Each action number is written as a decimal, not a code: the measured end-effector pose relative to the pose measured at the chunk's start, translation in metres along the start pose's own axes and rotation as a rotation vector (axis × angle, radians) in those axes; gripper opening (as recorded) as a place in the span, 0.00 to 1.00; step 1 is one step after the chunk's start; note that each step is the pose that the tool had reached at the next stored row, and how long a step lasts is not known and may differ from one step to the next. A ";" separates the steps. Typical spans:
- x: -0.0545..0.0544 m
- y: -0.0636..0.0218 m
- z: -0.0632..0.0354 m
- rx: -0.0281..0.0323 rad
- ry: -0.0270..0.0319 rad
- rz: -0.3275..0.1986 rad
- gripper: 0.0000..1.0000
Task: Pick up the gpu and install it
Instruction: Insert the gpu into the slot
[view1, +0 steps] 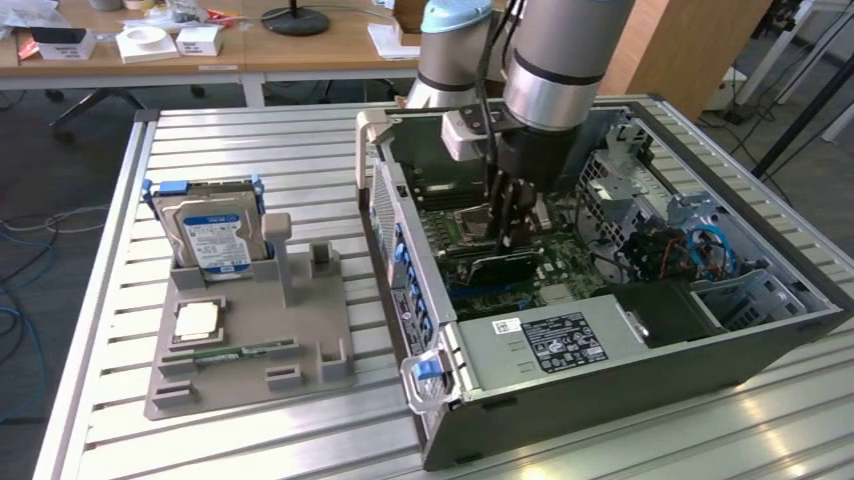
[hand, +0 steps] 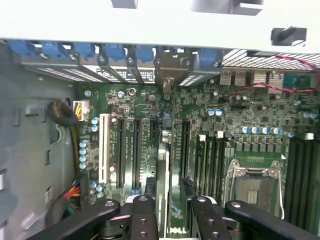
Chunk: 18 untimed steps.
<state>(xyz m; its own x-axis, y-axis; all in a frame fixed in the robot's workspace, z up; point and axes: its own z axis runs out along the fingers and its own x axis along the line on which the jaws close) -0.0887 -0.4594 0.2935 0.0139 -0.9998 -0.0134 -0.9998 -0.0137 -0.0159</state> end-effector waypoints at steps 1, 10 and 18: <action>0.000 -0.0004 -0.0033 -0.0001 0.0001 0.000 0.33; 0.000 -0.0032 -0.0288 -0.0001 0.0001 0.000 0.33; -0.001 -0.0059 -0.0496 0.0000 0.0001 0.001 0.33</action>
<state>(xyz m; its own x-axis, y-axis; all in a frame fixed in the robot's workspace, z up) -0.0836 -0.4594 0.3433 0.0130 -0.9998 -0.0134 -0.9998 -0.0128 -0.0158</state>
